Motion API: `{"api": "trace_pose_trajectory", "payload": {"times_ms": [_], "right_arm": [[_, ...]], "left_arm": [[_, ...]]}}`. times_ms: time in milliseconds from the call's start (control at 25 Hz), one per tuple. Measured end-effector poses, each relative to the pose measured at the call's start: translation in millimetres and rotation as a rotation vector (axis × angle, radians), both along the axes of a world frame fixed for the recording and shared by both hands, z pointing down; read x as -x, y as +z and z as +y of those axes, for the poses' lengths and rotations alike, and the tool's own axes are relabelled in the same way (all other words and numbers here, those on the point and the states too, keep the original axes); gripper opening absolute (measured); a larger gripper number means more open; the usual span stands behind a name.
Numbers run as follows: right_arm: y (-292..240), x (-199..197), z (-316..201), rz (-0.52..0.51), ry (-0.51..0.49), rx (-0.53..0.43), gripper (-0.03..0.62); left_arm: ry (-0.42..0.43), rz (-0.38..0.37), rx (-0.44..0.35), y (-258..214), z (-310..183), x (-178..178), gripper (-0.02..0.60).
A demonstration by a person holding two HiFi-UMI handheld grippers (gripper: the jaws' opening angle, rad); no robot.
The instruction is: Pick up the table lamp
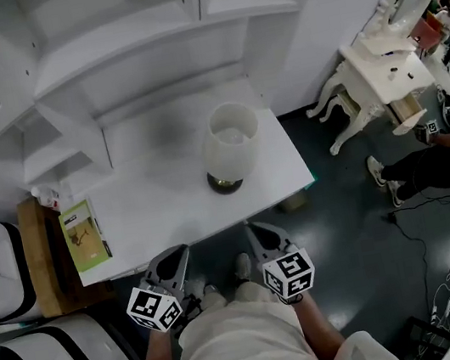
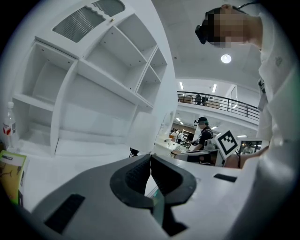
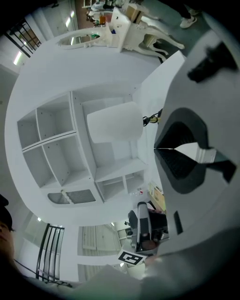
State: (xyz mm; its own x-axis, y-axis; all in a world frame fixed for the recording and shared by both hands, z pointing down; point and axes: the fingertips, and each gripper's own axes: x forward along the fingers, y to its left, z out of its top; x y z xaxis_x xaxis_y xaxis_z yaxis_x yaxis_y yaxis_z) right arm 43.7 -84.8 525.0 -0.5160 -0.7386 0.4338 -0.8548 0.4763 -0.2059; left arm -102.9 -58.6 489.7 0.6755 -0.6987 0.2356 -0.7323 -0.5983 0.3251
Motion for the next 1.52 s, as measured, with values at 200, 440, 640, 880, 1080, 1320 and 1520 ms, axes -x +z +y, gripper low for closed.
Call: {"api": "trace_pose_trajectory", "payload": {"times_ms": [200,440,640,880,1080,1320,1520], "right_arm": [[8.6,-8.9,-19.9,-0.004,-0.07,-0.001,0.012],[35.0,-12.5,-42.2,0.004,-0.16,0.03,0.012],[62.6,-10.6,-53.2,0.001,-0.238,0.073,0.012],[82.3,-13.3,-75.1,-0.004,-0.205,0.064,0.012],[99.1,-13.3,-93.5,0.023,-0.109,0.041,0.014],[115.1,-5.7,-103.9,0.014,-0.061,0.04,0.123],[125.4,-3.6,-113.1,0.034,-0.021,0.035,0.181]], "left_arm": [[-0.059,-0.014,-0.002,-0.3,-18.5,-12.0,0.009],[-0.133,-0.015,0.031,11.8,-37.1,-20.8,0.009],[-0.18,-0.003,0.051,17.0,-44.0,-26.6,0.009],[-0.192,-0.023,0.061,20.0,-53.1,-28.6,0.009],[-0.157,-0.022,0.068,21.7,-61.1,-28.7,0.009],[-0.116,-0.042,0.086,31.9,-63.1,-21.2,0.009],[-0.088,-0.054,0.095,38.1,-63.4,-17.0,0.009]]}}
